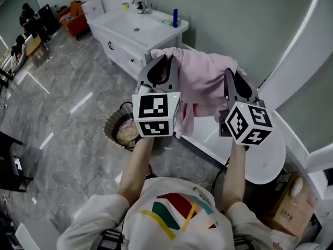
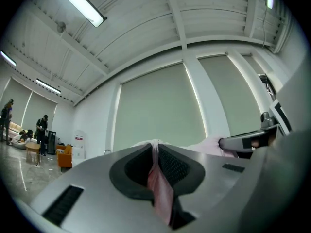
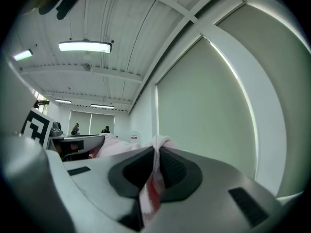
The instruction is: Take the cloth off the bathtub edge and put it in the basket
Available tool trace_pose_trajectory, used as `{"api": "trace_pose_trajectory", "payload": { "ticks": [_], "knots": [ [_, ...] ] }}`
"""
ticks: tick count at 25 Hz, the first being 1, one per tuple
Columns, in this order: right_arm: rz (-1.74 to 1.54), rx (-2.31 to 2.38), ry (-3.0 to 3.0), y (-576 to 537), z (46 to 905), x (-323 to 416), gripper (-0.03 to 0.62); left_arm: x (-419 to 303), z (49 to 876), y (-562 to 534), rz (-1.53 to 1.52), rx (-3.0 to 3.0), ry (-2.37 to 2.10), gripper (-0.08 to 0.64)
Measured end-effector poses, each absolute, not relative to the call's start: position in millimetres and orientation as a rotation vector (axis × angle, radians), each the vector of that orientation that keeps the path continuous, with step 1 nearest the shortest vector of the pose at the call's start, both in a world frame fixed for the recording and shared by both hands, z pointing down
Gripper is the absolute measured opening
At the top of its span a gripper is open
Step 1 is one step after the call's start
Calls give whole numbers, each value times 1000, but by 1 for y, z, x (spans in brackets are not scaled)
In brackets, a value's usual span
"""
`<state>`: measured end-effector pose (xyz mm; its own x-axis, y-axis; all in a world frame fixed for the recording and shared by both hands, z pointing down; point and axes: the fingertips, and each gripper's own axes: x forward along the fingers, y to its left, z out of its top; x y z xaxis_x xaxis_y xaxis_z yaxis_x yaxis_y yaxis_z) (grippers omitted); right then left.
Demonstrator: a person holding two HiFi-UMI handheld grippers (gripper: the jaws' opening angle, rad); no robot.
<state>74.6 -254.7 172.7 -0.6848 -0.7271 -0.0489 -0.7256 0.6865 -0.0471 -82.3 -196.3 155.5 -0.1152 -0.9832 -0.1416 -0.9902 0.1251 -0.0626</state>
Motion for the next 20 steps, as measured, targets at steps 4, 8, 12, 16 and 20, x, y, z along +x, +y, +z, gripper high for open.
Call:
{"api": "trace_pose_trajectory", "payload": {
  "ticks": [4,8,12,16,20],
  "knots": [
    [-66,-1083,2865,-248,166,13,40,-137,142,-176,65,-1879,2302,52],
    [-87,-967,2897,-237,164,-47,40,-190,137,-154,77,-1828,2356,52],
    [-100,-868,2921,-223,162,-106,40,-243,131,-131,83,-1765,2392,52],
    [-103,-790,2936,-211,164,-158,40,-289,132,-114,79,-1727,2413,52],
    [-85,-676,2957,-194,169,-208,40,-334,139,-97,85,-1713,2453,52]
  ]
}}
